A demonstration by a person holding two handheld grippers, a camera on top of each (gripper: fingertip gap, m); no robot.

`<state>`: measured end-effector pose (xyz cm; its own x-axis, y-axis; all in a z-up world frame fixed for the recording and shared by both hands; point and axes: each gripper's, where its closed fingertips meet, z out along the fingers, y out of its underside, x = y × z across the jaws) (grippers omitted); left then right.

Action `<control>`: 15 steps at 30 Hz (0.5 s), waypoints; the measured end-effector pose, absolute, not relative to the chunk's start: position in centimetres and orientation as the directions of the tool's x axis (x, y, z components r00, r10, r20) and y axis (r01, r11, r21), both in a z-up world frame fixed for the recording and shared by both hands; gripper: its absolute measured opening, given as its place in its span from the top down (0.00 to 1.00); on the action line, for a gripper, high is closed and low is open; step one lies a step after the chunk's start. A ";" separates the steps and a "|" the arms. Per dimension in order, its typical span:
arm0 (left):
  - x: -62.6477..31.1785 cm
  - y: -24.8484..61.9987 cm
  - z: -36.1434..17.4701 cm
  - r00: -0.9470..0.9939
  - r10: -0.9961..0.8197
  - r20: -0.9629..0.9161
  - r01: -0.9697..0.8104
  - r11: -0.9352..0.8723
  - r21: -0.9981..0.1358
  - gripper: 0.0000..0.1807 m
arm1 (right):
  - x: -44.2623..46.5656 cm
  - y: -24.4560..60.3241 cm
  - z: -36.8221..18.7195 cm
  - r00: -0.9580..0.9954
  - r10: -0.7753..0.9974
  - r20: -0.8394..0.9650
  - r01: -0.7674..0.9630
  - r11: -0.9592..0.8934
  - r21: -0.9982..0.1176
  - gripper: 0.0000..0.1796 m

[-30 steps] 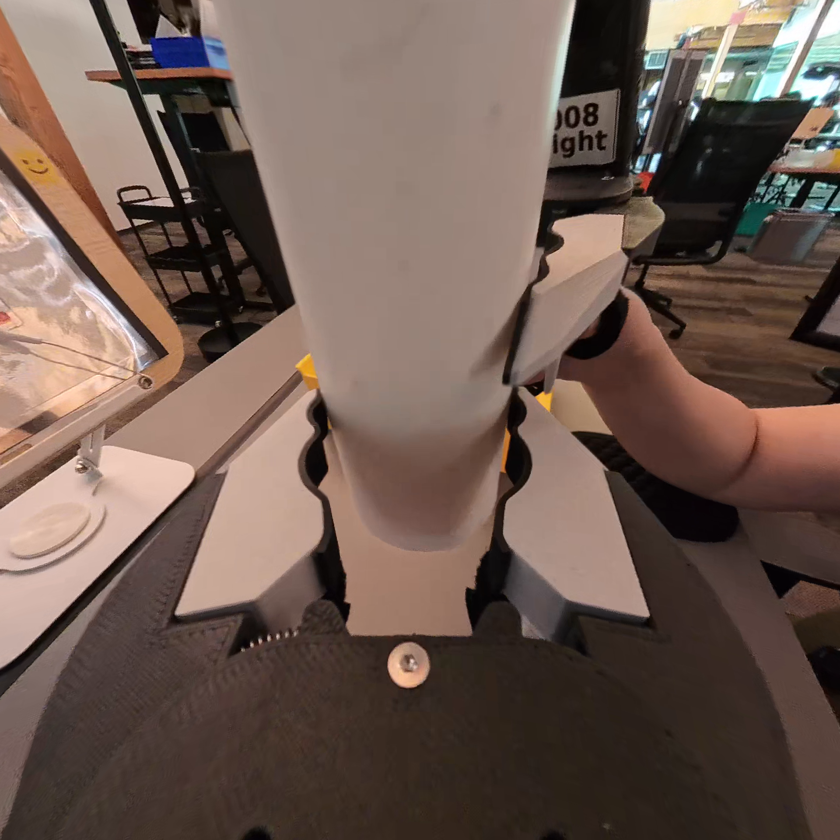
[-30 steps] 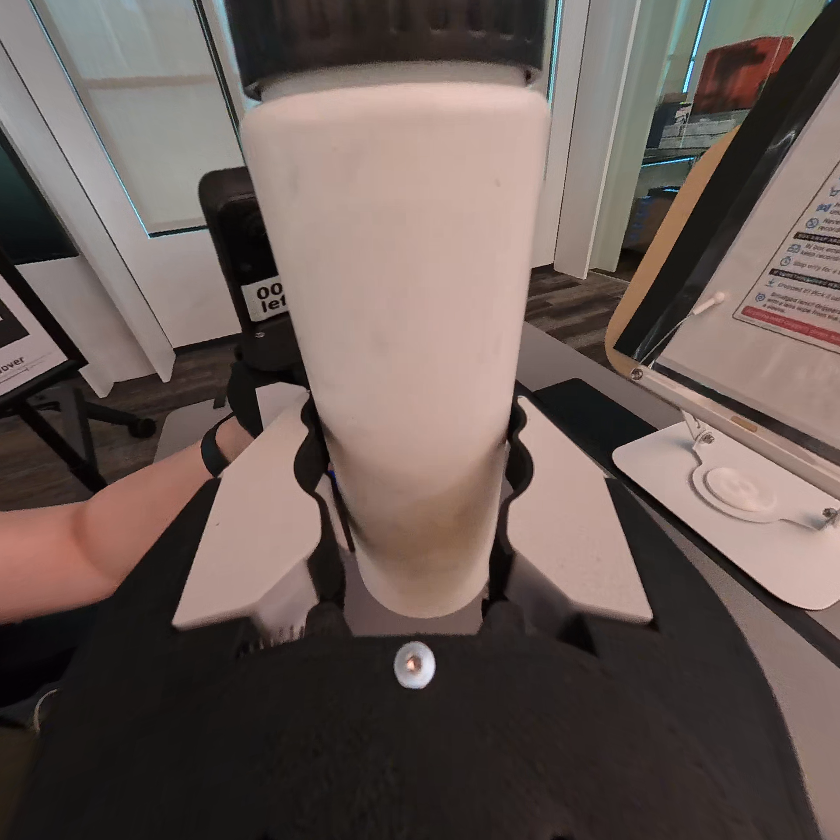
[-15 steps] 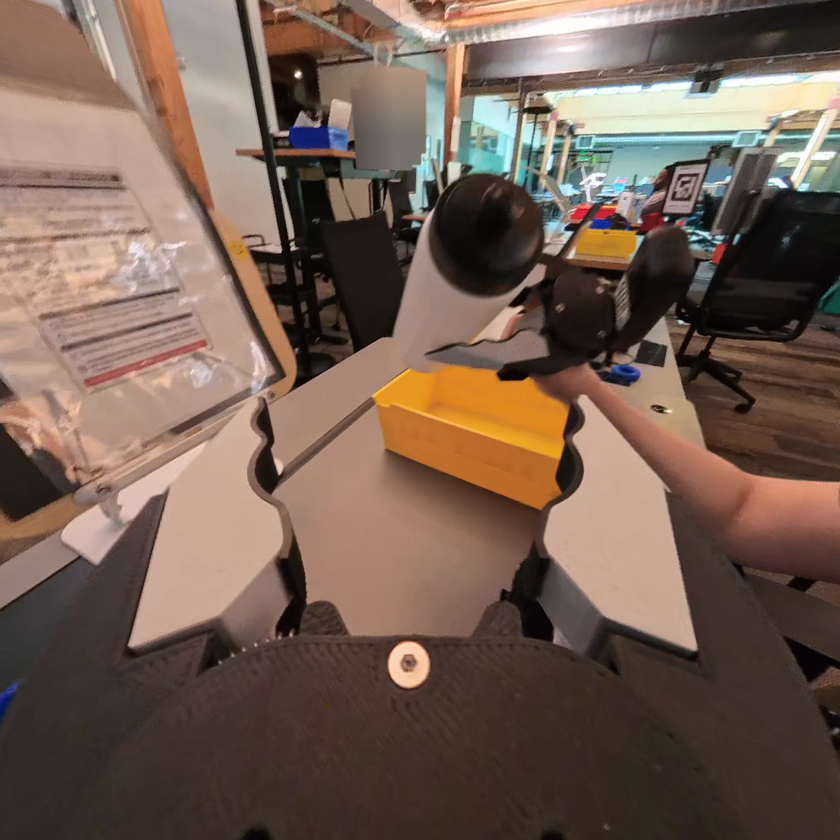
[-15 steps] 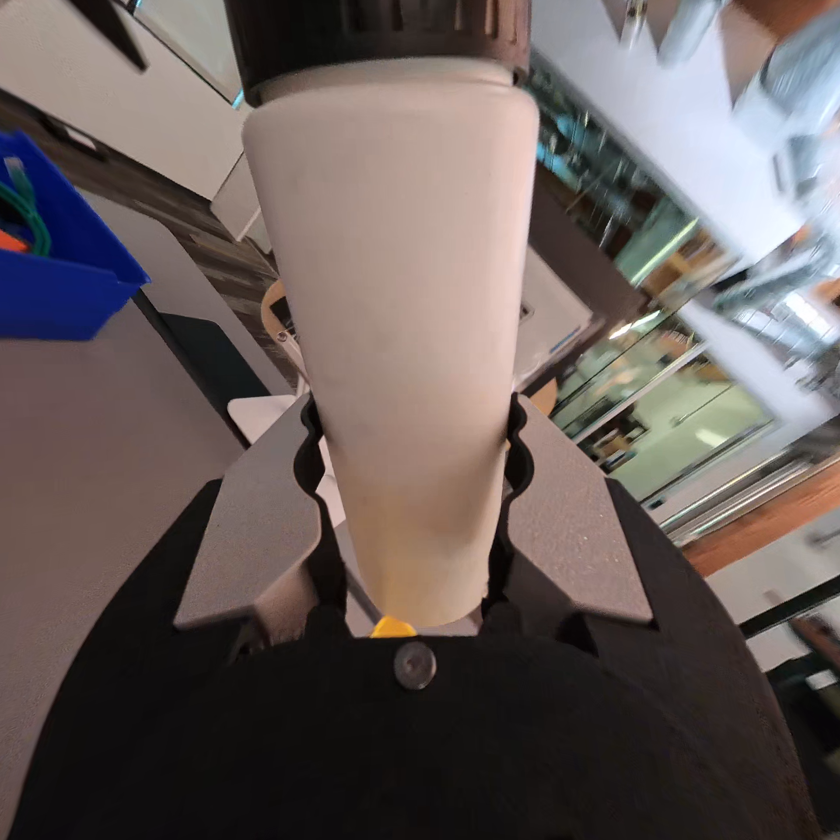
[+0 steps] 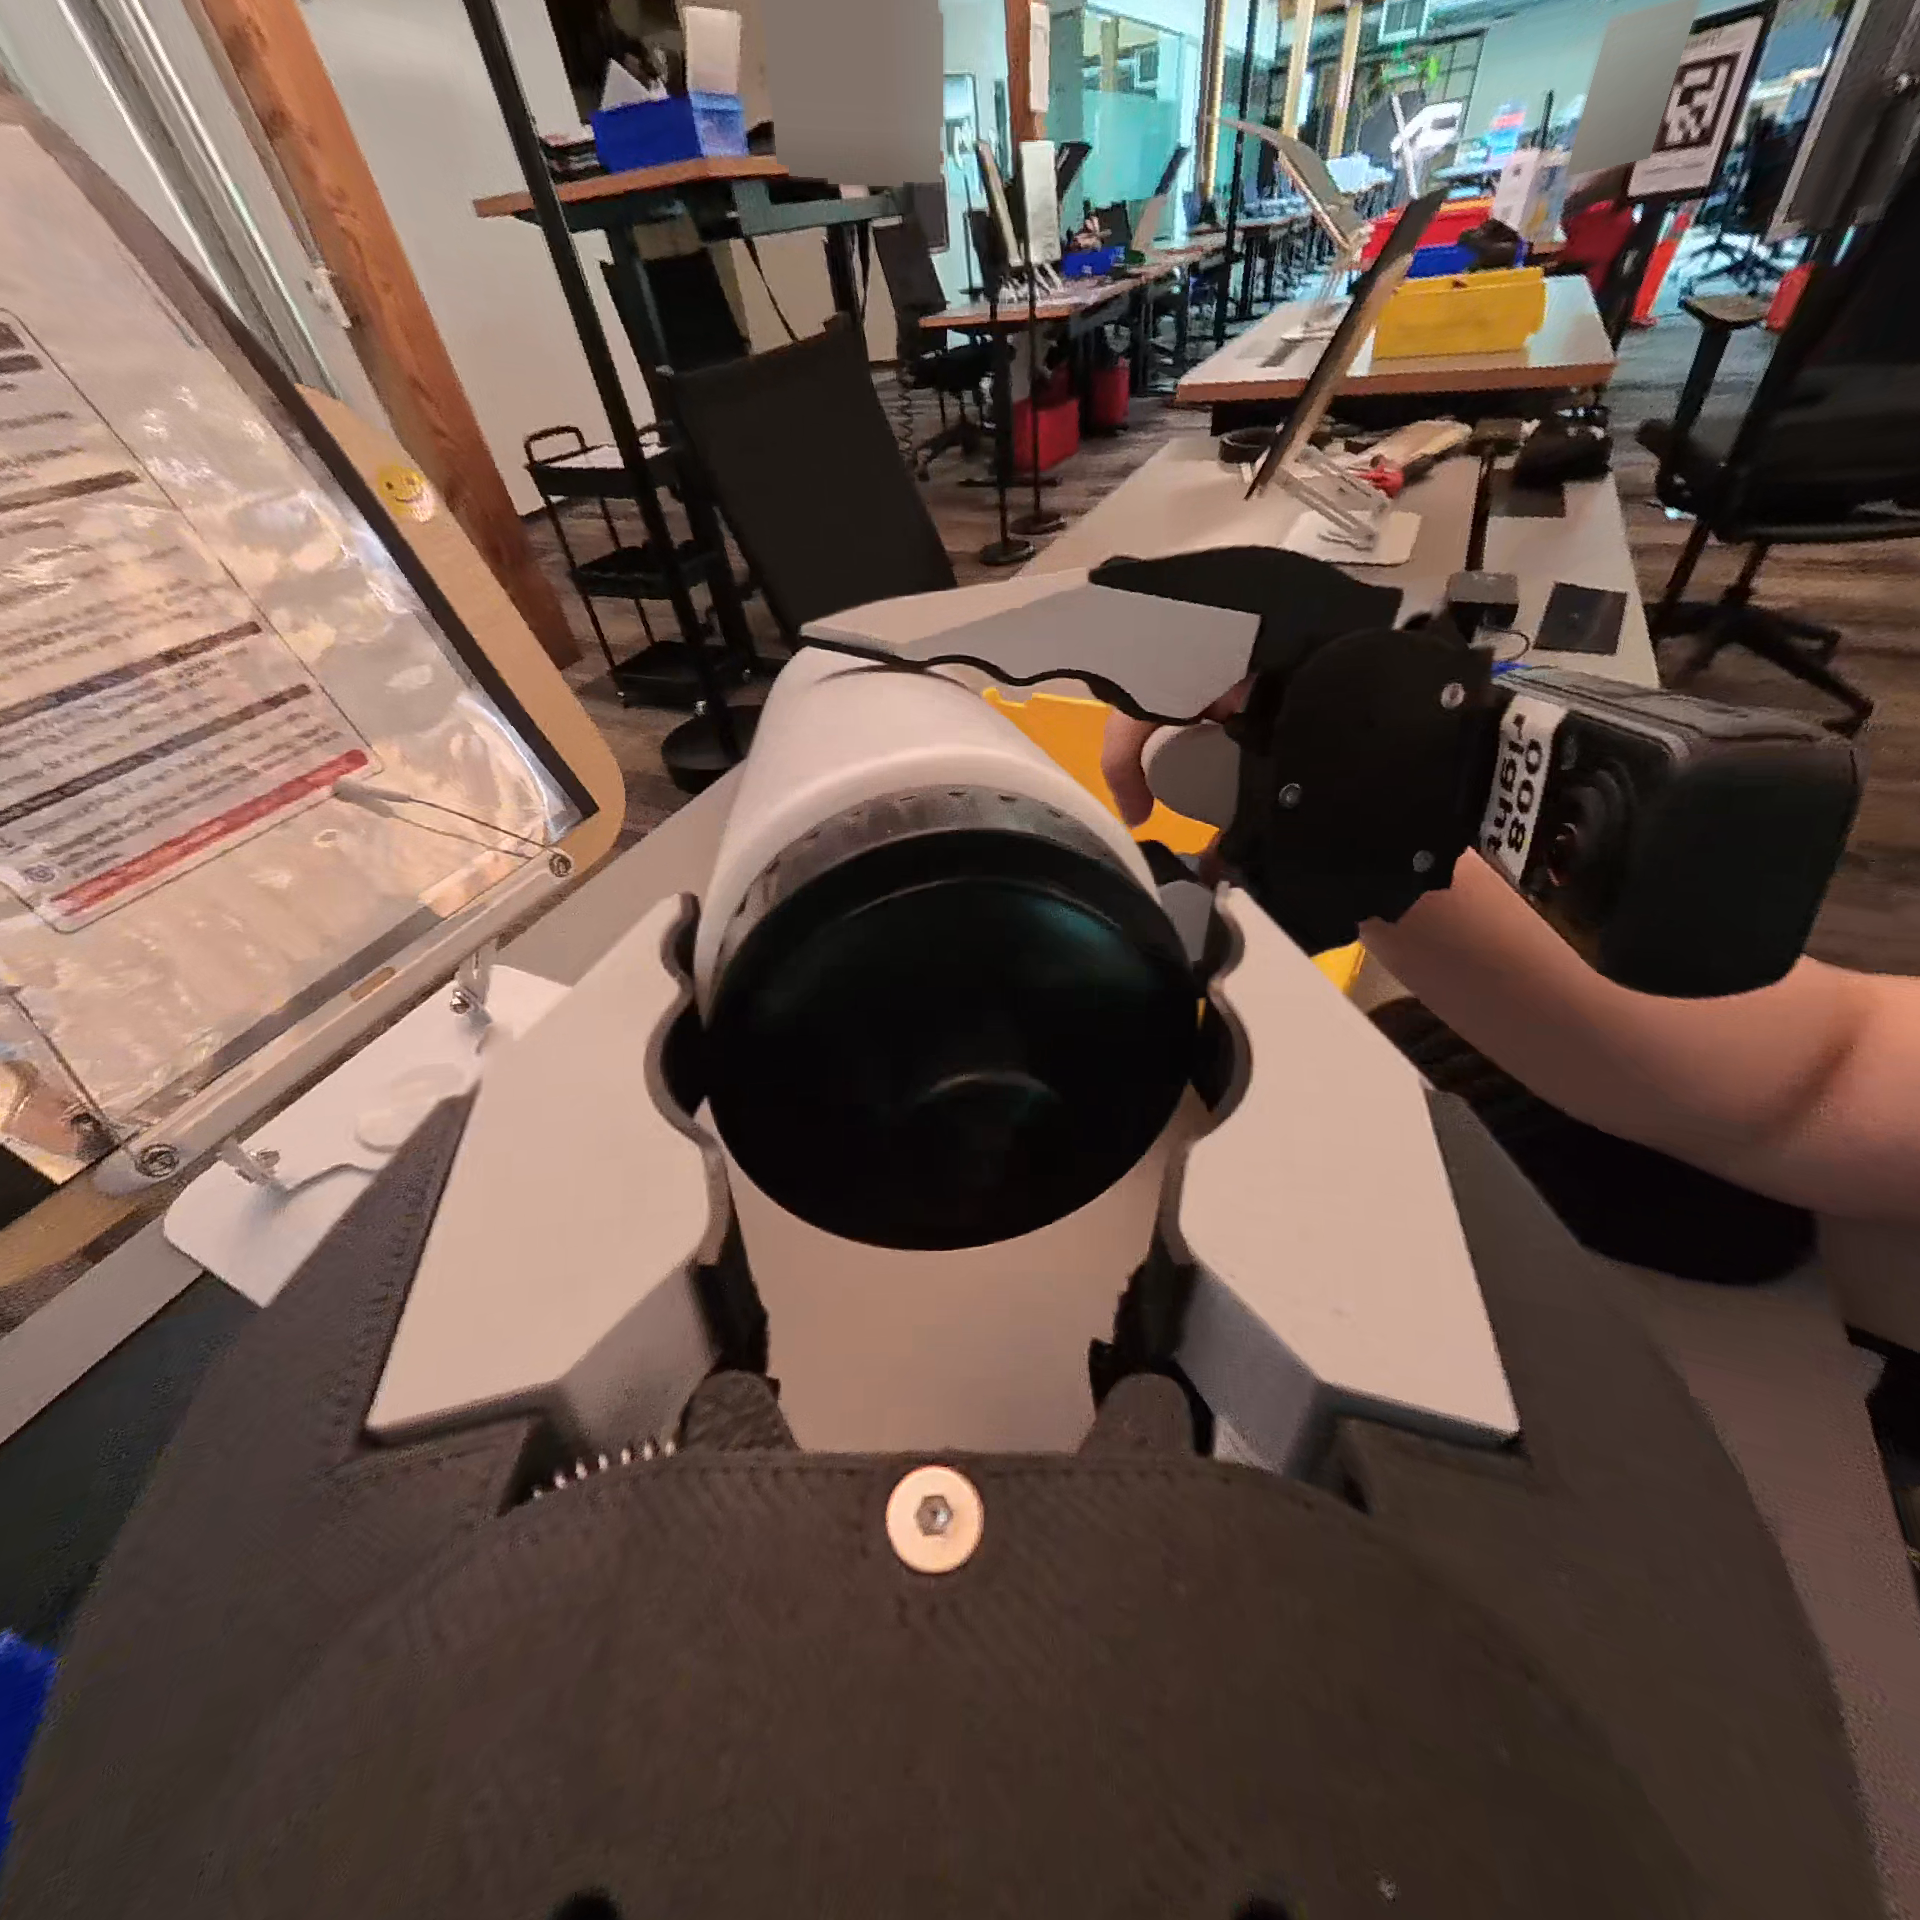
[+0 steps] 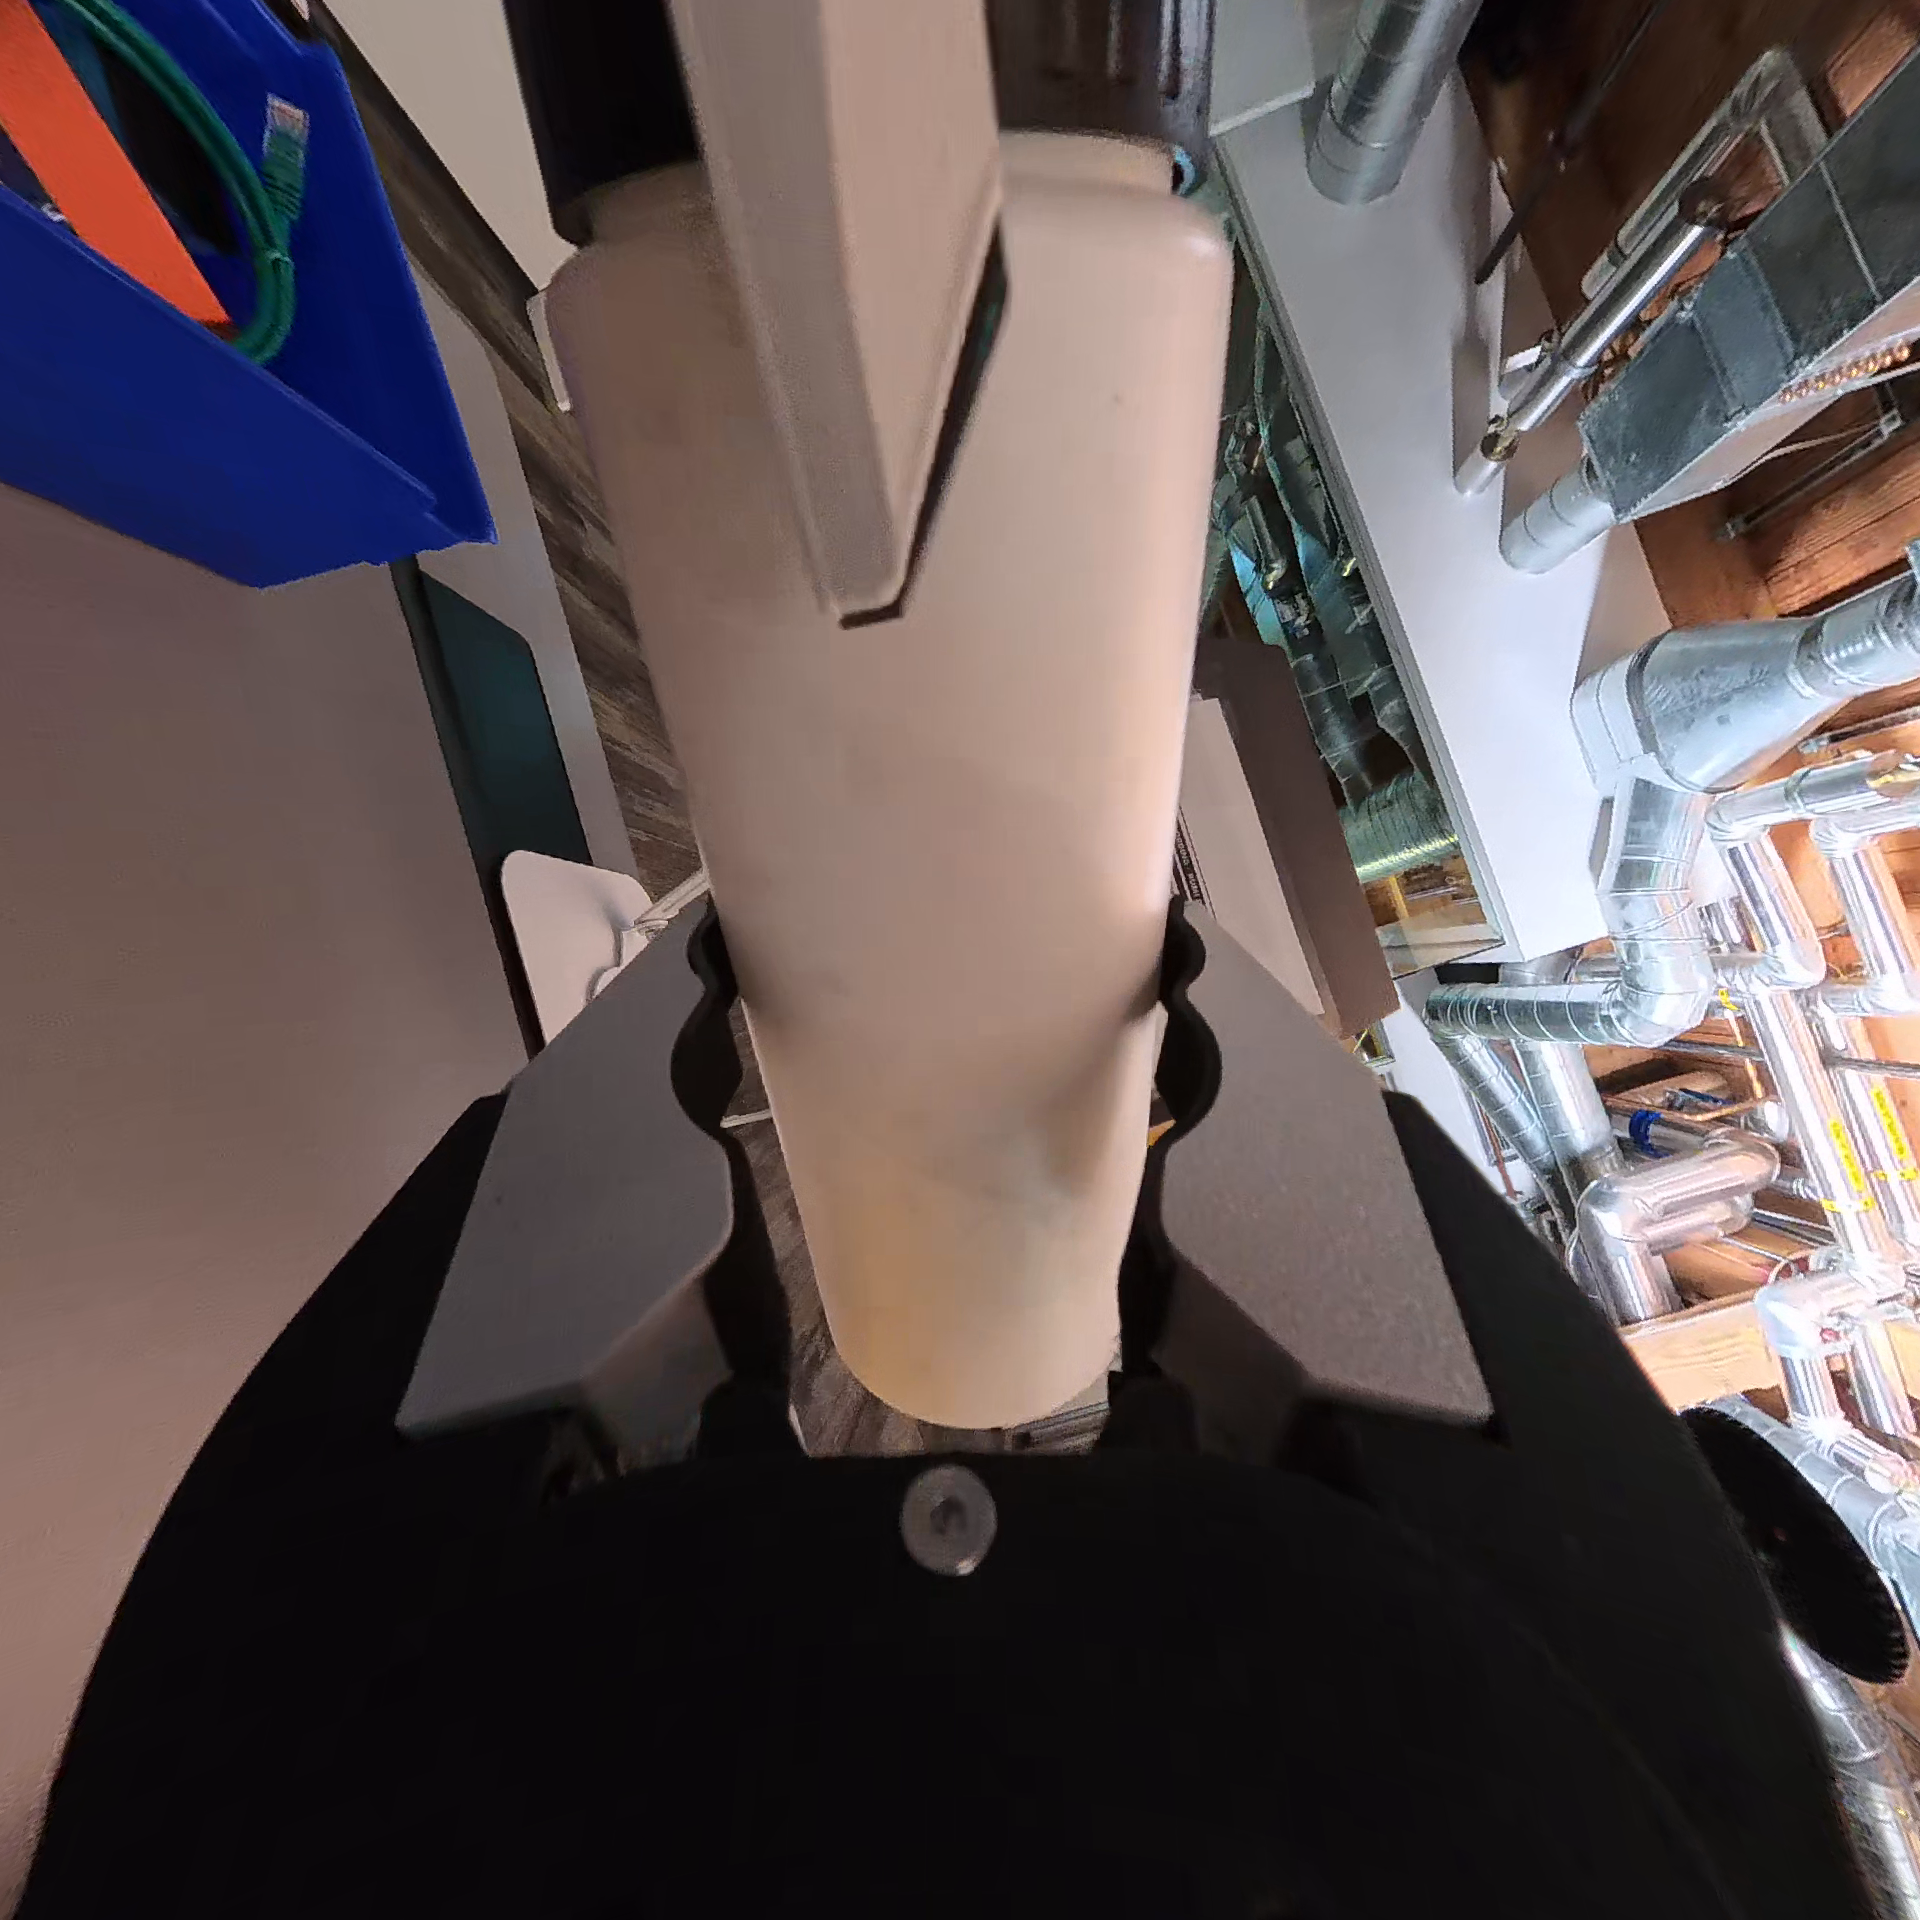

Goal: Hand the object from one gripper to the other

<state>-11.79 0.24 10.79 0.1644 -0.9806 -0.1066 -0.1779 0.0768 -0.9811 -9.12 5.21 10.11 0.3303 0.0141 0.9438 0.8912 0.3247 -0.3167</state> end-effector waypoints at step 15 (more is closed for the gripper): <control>-13.0 0.7 10.3 0.281 -0.807 -0.519 -0.465 0.359 -0.809 0.49 | -9.9 5.6 10.0 0.377 -0.098 0.921 0.875 0.364 -0.319 0.59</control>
<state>-12.95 0.68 10.28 0.2807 -0.8071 -0.5194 -0.4650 0.3590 -0.8092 -9.95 5.59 9.98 0.3766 -0.0980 0.9212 0.8752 0.3637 -0.3190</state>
